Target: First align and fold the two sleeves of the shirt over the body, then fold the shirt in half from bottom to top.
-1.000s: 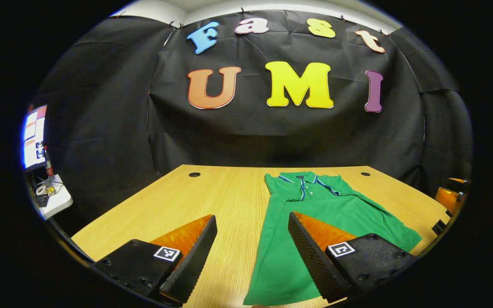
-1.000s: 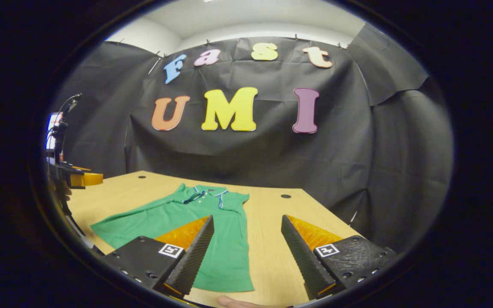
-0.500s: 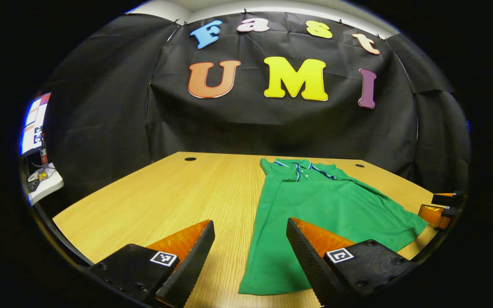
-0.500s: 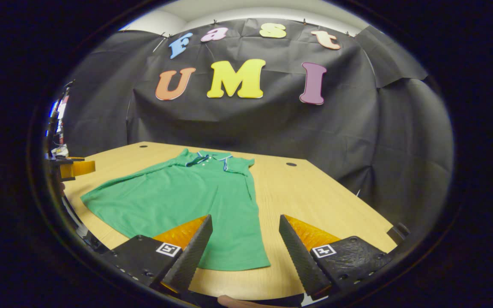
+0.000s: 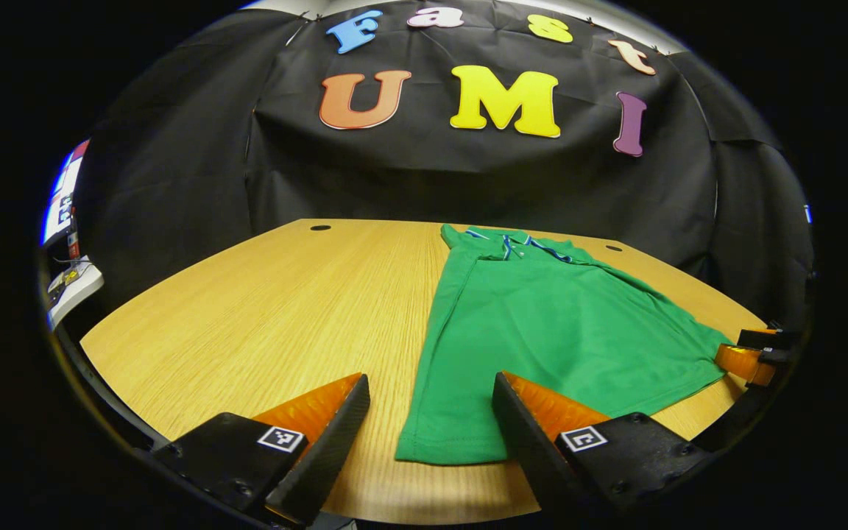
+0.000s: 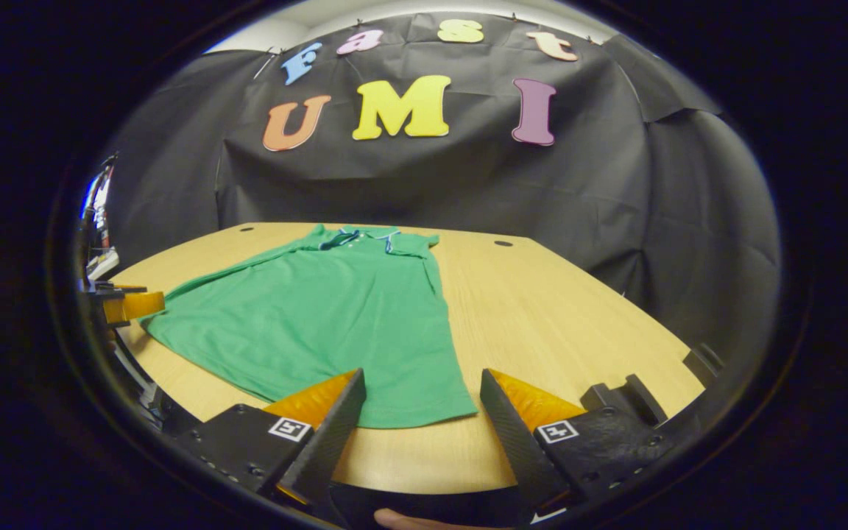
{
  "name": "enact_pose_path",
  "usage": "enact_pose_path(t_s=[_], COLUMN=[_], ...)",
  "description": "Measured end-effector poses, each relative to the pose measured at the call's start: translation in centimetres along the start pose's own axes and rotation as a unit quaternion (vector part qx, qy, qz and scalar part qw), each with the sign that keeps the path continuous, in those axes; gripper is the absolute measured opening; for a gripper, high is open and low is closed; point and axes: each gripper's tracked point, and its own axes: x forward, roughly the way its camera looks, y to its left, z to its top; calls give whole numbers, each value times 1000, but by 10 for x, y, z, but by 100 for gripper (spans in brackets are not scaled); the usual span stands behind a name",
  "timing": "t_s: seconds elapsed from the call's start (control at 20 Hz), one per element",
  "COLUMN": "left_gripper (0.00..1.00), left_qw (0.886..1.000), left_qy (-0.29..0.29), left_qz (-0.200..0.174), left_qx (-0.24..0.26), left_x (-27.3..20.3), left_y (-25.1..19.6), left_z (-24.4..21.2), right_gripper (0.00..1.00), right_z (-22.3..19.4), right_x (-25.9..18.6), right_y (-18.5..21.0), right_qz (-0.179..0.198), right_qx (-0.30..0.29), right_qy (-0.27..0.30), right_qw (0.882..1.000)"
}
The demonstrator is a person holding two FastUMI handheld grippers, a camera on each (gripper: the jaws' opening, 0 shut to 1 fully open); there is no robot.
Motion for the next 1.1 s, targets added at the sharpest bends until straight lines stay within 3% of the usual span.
enact_pose_path(t_s=[0.35, 0.4, 0.45, 0.55, 0.6, 0.65, 0.7, 0.75, 0.8, 0.85, 1.1], left_gripper=[100, 94, 90, 66, 51, 47, 34, 25, 11, 10, 8], left_qw=[1000, 1000, 999, 999, 999, 999, 999, 999, 999, 1000, 1000], left_qy=[-5, -2, 2, 9, 10, 13, 13, 12, 13, 14, 0], left_qz=[20, 25, 27, 23, 22, 19, 18, 20, 20, 16, 5], left_qx=[21, 19, 20, 21, 27, 30, 29, 26, 24, 21, 12], left_x=[8, 7, 10, 11, 13, 14, 14, 16, 18, 18, 8], left_y=[4, 6, 6, 1, -1, -5, -8, -10, -12, -14, -14], left_z=[-3, -4, -4, -3, -1, -2, -1, 0, 1, 1, 17], right_gripper=[94, 94, 83, 57, 49, 34, 27, 10, 8, 2, 0], right_z=[-3, -3, -3, -3, -1, -2, 0, 0, 2, 4, 22], right_x=[11, 12, 16, 19, 19, 19, 20, 22, 23, 23, 16], right_y=[11, 16, 15, 18, 24, 27, 30, 32, 33, 33, 30], right_qz=[39, 53, 50, 50, 58, 65, 71, 71, 73, 72, 85], right_qx=[14, 38, 48, 39, 39, 41, 41, 33, 20, 14, 22], right_qy=[18, 25, 26, 24, 23, 25, 23, 20, 19, 21, 20], right_qw=[999, 998, 997, 998, 997, 997, 996, 997, 997, 997, 996])
